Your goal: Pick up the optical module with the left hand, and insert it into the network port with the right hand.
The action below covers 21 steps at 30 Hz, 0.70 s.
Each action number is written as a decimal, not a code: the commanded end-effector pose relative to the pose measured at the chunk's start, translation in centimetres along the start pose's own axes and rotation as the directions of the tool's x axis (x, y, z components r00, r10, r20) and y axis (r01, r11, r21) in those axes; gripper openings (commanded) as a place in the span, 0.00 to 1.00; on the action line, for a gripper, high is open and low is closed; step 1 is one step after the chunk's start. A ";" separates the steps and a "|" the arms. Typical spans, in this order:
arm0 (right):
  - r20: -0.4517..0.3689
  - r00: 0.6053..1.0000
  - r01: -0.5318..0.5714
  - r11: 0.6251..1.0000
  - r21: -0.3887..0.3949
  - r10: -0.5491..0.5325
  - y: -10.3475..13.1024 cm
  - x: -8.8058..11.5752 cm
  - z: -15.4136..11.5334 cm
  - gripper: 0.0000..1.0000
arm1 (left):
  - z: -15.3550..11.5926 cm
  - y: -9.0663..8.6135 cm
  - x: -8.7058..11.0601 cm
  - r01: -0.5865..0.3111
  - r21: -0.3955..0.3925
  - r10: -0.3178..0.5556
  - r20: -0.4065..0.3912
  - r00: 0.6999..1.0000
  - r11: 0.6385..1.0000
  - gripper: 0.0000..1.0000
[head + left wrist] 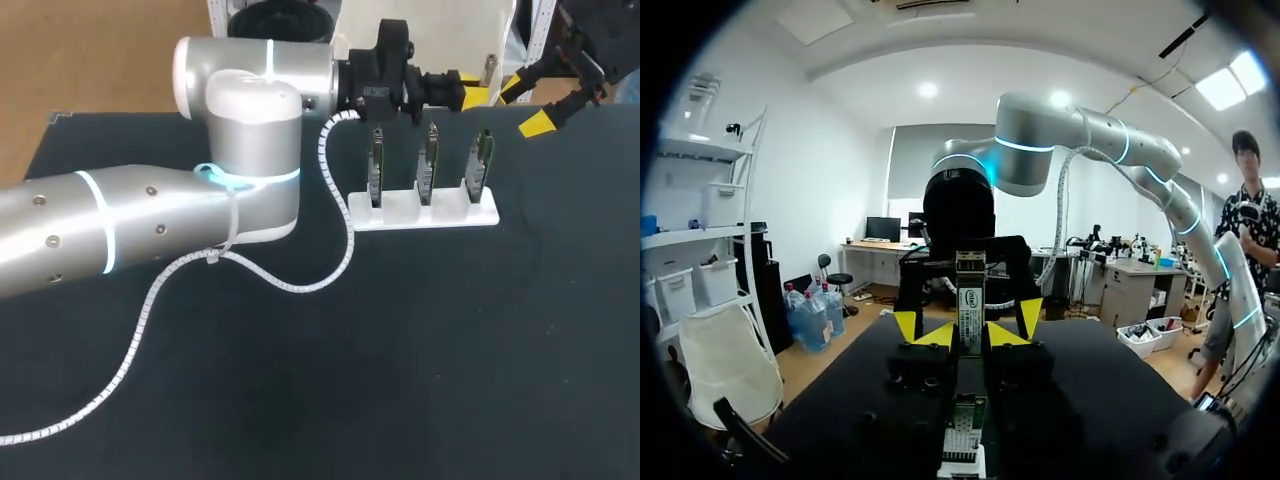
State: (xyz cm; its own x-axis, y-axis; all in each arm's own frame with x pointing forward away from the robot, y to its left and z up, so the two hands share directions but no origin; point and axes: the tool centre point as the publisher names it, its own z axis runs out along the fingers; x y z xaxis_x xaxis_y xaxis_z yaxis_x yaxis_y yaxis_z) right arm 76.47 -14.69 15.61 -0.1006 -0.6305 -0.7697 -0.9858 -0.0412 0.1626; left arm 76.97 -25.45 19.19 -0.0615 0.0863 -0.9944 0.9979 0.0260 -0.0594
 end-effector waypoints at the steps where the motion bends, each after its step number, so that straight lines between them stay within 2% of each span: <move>1: 0.000 1.000 0.001 1.000 0.006 -0.001 0.2 0.0 0.1 1.00 | 0.8 0.4 0.6 0.006 0.010 -0.006 0.002 1.000 1.000 0.00; 12: 0.000 1.000 0.001 1.000 0.006 -0.001 0.2 0.0 0.1 1.00 | 2.2 0.5 1.6 0.041 0.036 -0.041 -0.001 0.999 0.999 0.00; 21: 0.000 1.000 0.001 1.000 0.006 -0.001 0.2 0.0 0.1 1.00 | 2.3 0.4 2.1 0.061 0.037 -0.061 0.003 0.998 0.997 0.00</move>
State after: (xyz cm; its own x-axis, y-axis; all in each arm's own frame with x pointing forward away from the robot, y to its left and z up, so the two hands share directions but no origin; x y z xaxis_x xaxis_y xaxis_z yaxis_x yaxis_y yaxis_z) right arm 76.47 -14.69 15.61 -0.1006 -0.6305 -0.7697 -0.9858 -0.0412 0.1626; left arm 77.14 -27.51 17.00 -0.1212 0.0826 -0.9892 0.9925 -0.0029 -0.1219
